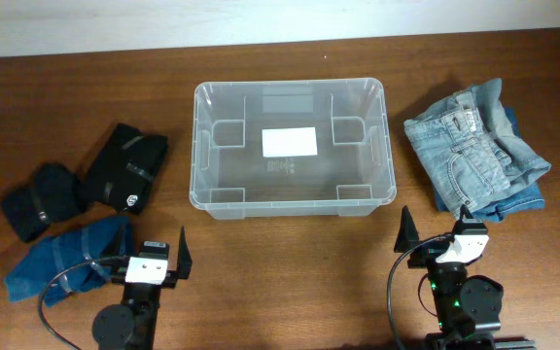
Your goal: Pack container
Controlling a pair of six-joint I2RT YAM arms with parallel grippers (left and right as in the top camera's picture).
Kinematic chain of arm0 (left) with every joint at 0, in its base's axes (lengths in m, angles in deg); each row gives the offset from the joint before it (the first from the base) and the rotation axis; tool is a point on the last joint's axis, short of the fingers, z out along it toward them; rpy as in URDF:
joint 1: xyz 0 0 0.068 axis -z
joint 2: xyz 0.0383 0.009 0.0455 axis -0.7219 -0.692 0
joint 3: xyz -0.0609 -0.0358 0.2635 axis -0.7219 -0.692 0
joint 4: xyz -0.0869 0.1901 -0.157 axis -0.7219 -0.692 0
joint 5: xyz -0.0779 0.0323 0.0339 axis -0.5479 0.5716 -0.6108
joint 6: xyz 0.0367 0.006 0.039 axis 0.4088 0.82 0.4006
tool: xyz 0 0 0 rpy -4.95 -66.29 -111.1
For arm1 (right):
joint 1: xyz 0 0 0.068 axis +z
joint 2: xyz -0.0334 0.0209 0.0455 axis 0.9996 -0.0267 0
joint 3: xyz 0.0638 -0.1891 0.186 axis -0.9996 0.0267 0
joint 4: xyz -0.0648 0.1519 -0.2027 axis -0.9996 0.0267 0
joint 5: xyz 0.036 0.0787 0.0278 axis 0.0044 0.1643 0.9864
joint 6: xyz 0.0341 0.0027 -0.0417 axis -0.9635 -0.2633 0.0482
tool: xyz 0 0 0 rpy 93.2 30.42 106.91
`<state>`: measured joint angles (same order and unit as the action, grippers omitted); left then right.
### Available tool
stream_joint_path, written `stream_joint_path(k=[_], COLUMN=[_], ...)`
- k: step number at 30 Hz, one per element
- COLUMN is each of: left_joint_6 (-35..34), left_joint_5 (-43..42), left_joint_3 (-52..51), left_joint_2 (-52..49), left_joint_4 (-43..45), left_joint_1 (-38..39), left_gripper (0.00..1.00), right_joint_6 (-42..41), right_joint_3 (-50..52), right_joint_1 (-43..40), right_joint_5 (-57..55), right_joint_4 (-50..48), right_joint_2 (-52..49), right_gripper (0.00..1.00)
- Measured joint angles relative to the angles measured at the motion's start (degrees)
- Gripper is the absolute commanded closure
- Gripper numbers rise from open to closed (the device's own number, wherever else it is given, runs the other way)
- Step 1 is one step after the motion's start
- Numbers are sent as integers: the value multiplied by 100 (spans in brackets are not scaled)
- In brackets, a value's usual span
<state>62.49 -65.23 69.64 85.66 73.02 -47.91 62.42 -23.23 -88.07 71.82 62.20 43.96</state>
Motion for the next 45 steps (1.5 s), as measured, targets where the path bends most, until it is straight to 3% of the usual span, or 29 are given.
stream_joint_path(k=[45], left_joint_6=[-2], left_joint_5=[0], left_joint_3=[0], left_joint_2=[0], left_joint_4=[0], left_joint_1=[0], left_gripper=[1], right_joint_6=[-4], right_joint_3=[7], right_joint_1=[0], right_joint_5=[37], right_joint_4=[-214], right_joint_2=[-2], right_gripper=[1])
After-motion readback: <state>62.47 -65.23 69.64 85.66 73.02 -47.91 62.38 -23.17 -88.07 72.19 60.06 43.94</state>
